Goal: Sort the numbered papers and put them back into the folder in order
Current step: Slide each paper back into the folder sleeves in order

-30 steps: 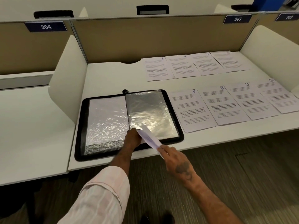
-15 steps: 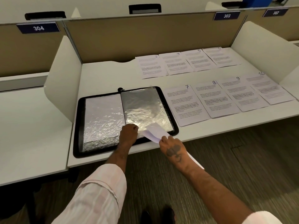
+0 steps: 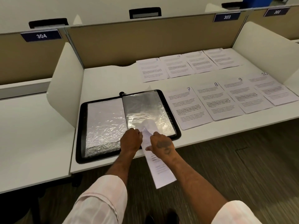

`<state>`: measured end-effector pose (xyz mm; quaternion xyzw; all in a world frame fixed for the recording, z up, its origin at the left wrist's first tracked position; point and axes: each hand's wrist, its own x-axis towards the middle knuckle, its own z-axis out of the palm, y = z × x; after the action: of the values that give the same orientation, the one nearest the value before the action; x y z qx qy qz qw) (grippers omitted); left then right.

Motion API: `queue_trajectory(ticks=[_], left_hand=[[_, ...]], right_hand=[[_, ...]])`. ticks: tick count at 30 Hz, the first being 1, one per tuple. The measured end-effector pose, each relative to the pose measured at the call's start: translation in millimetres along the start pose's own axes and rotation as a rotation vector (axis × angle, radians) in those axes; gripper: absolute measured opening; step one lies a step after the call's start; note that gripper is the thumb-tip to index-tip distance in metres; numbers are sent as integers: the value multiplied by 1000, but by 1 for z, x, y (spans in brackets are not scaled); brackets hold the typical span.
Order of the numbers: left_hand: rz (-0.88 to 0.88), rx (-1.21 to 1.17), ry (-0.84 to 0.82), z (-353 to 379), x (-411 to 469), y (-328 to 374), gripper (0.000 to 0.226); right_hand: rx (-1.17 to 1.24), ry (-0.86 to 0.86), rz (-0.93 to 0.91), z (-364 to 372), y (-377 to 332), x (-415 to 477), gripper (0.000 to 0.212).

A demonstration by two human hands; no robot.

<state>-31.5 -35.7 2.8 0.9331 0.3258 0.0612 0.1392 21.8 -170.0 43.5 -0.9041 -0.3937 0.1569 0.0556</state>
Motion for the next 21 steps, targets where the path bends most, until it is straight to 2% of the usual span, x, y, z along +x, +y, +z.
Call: queue_trajectory(ticks=[4,7,10,15,21], left_hand=[[71,-7,36,-4,4,3,31],[129,-14,52,-6,7,7,29],[204,-1,52,-6,7,10,27],[260,36,32,4,4,7,27],[218,86,-51,13,2,2,22]], right_hand=[[228,94,51,-1,13,1,38],[544,165,204,-4,20,0,27],[718,205,359,-2,27,2,13],[851,249,549,6,35,11,25],[979,340,545,6,45,30,34]])
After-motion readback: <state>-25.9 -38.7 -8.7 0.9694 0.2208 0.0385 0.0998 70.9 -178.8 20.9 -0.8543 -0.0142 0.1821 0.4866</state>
